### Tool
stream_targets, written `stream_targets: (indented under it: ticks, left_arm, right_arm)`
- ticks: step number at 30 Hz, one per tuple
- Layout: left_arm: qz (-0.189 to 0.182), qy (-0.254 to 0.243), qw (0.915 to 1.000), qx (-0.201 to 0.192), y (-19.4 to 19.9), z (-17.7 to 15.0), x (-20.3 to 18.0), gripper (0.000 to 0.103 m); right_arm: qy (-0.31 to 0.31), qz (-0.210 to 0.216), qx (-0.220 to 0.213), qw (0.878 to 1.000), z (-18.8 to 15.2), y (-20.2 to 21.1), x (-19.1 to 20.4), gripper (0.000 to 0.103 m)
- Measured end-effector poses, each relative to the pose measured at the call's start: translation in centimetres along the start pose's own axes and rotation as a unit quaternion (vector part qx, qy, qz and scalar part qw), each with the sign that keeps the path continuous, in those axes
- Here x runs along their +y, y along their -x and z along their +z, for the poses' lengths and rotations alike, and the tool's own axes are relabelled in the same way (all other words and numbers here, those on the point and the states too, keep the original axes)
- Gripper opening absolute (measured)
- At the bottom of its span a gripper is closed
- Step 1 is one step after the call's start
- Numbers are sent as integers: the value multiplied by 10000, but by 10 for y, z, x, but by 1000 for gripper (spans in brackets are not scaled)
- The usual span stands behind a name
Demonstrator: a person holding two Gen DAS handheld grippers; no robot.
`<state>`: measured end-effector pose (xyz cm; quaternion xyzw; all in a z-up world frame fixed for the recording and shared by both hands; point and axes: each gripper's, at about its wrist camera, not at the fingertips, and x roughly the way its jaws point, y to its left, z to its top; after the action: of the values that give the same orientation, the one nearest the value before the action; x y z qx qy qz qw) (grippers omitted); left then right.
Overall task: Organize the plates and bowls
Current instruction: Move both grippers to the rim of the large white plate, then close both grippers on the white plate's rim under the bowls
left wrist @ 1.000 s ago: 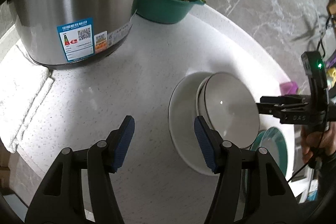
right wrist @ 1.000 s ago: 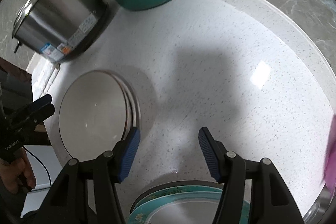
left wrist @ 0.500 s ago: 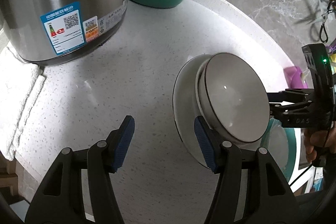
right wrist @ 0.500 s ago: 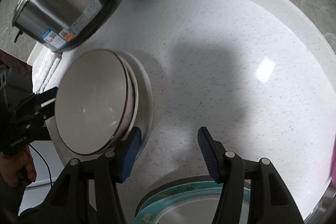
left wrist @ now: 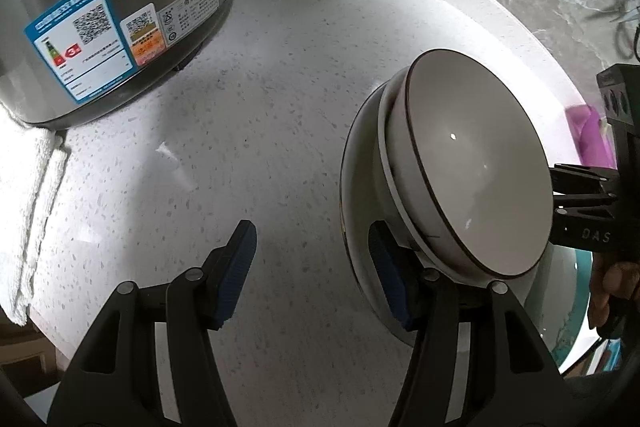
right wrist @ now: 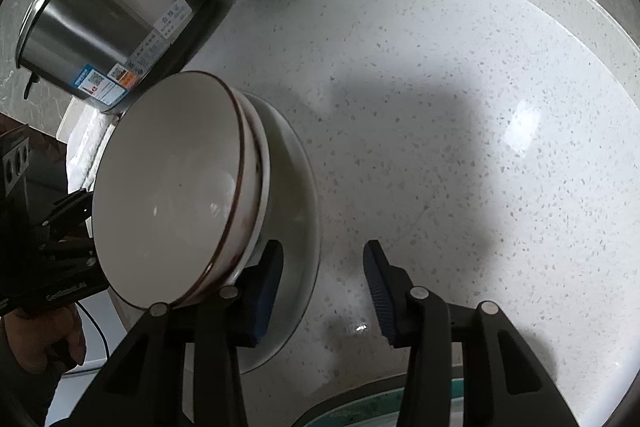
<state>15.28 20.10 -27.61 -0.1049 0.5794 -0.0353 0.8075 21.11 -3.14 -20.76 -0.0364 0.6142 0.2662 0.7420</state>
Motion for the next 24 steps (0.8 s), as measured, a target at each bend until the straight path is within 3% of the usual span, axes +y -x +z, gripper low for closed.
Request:
stream_targets:
  ticks: [9, 12, 14, 16, 24]
  left_arm:
    - [-90, -15, 9999, 63, -24, 20, -2, 55]
    - [-239, -148, 9996, -80, -29, 26, -3, 33]
    - [-262, -264, 9993, -106, -33, 34, -12, 25]
    - [-381, -291, 9988, -70, -38, 38, -15, 16]
    - [-376, -386, 9985, 70, -45, 51, -29, 14]
  right_arm:
    - [-145, 85, -133, 9998, 1, 1, -7, 44]
    - [-156, 214, -163, 9995, 3, -3, -9, 34]
    - [-188, 335, -132, 9992, 4, -5, -8, 19]
    - [-190, 354, -140, 9991, 4, -5, -5, 16]
    - [-267, 186, -220, 9992, 7, -3, 1, 15]
